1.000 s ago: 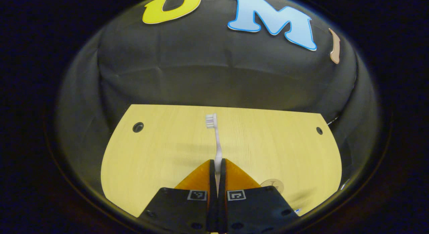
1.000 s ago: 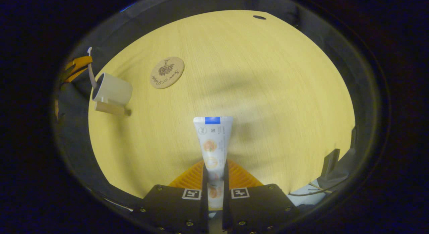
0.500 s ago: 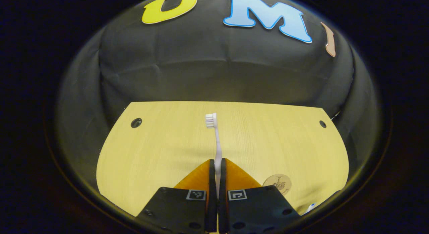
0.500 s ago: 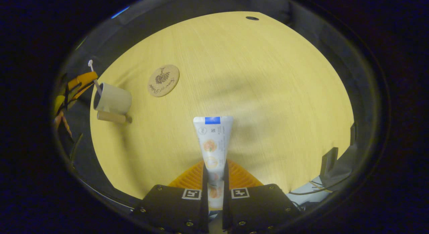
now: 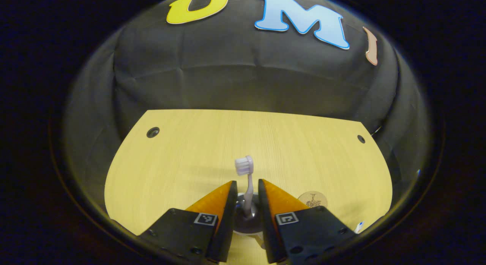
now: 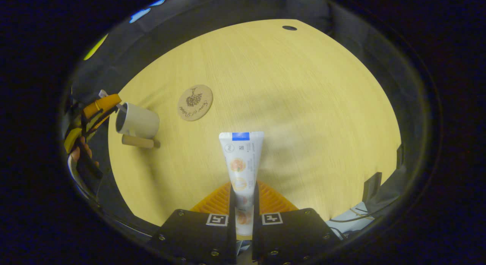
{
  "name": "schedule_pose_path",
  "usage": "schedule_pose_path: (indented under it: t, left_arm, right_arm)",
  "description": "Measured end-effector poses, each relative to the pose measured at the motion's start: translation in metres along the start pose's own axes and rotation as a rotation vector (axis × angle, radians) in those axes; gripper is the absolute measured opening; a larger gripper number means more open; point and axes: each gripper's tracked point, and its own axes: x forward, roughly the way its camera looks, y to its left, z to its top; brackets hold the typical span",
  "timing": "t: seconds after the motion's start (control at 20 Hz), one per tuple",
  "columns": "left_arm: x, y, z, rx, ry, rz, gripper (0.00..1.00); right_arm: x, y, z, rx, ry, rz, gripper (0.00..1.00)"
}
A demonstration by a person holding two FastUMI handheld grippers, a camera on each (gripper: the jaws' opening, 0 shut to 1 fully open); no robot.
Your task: Put the toothbrush and toothpaste on the desktop into the cup, then pick up the cup and place it on the coaster on the desktop.
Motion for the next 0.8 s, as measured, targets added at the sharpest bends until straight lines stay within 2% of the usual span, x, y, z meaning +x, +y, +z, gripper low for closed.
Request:
schedule_pose_path:
  t: [0.1,0.2,0.25,0.4,0.45,0.55,0.6,0.65,0.8]
  left_arm:
    - [-0.007,0.003,0.001,0.008,-0.008,0.010,0.52]
    - [-0.016,0.006,0.006,-0.003,-0.030,0.013,0.49]
    - [-0.023,0.007,0.008,-0.007,-0.040,0.011,0.53]
    - [-0.042,0.014,0.009,-0.008,-0.058,0.010,0.52]
    - [-0.048,0.018,0.008,-0.010,-0.061,0.010,0.56]
    - [-0.060,0.028,0.006,-0.022,-0.064,0.016,0.52]
    - [-0.064,0.034,0.004,-0.030,-0.064,0.021,0.56]
    - [-0.070,0.042,0.001,-0.041,-0.063,0.027,0.52]
    - [-0.084,0.069,-0.009,-0.061,-0.054,0.057,0.52]
  right_arm:
    - [-0.006,0.008,0.010,-0.004,-0.025,0.015,0.17]
    - [-0.015,0.019,0.022,-0.012,-0.056,0.034,0.17]
    - [-0.019,0.025,0.028,-0.018,-0.073,0.042,0.17]
    - [-0.028,0.044,0.047,-0.048,-0.117,0.061,0.17]
    - [-0.030,0.051,0.054,-0.062,-0.132,0.067,0.18]
    - [-0.032,0.065,0.065,-0.089,-0.154,0.074,0.18]
    - [-0.033,0.074,0.072,-0.106,-0.168,0.079,0.17]
    - [-0.035,0.084,0.077,-0.122,-0.180,0.086,0.17]
    - [-0.043,0.119,0.098,-0.167,-0.236,0.125,0.17]
